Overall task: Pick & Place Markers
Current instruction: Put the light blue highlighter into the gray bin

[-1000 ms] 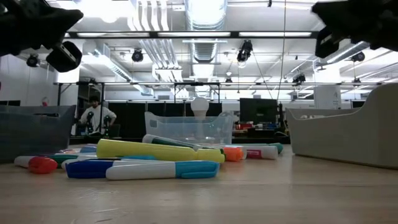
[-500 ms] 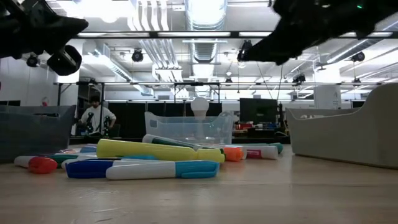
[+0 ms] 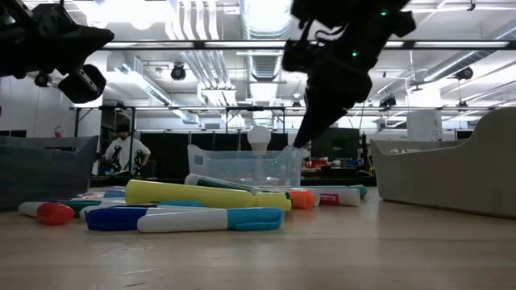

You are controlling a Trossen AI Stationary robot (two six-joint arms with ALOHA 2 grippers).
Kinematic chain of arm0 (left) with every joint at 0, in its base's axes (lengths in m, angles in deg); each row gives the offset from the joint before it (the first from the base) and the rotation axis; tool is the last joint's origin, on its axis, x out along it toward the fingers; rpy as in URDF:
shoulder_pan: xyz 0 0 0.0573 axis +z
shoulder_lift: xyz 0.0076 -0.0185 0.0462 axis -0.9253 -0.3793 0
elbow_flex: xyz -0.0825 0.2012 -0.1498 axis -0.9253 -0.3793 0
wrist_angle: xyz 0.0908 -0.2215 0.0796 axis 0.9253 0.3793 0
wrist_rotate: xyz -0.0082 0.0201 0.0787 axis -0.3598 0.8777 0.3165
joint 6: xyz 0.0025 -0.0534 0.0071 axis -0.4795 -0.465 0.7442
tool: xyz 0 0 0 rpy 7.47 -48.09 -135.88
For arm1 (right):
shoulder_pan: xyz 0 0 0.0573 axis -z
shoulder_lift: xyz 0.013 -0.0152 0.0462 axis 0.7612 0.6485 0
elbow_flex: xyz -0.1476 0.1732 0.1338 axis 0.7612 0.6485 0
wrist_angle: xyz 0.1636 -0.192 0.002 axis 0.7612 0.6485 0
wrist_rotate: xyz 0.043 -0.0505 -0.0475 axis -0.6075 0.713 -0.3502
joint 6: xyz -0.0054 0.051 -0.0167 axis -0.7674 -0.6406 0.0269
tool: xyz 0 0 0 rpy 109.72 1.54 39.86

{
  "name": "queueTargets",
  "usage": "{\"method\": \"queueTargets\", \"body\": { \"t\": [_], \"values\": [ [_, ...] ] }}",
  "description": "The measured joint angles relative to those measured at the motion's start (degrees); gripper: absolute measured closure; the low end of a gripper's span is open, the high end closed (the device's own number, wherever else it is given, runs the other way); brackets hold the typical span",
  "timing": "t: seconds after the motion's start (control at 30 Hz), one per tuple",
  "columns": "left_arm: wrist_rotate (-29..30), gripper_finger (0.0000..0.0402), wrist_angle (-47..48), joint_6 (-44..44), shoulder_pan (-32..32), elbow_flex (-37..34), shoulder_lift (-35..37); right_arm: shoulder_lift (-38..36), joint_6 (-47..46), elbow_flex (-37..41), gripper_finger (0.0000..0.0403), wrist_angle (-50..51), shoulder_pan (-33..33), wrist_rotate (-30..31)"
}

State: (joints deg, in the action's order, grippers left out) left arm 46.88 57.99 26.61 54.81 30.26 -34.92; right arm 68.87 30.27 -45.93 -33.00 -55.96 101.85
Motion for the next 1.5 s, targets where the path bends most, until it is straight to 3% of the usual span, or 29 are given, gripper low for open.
{"method": "queueTargets", "body": {
  "t": [0.23,0.4,1.13,1.5],
  "values": [
    [-1.2,0.0402,0.5,-0.5,0.0,0.0,0.0,5.9,0.7,-10.2,0.0319,14.8,0.0,-0.5],
    [-1.2,0.0402,0.5,-0.5,0.0,0.0,0.0,7.6,-0.2,-12.5,0.0328,21.8,-0.1,-0.9],
    [-1.2,0.0402,0.4,-1.2,0.0,0.0,0.0,7.5,0.0,-4.6,0.033,14.0,-0.3,-1.9],
    [-1.2,0.0402,0.4,-1.3,0.0,0.0,0.0,7.1,0.4,1.1,0.033,4.8,-0.3,-1.2]
  ]
}}
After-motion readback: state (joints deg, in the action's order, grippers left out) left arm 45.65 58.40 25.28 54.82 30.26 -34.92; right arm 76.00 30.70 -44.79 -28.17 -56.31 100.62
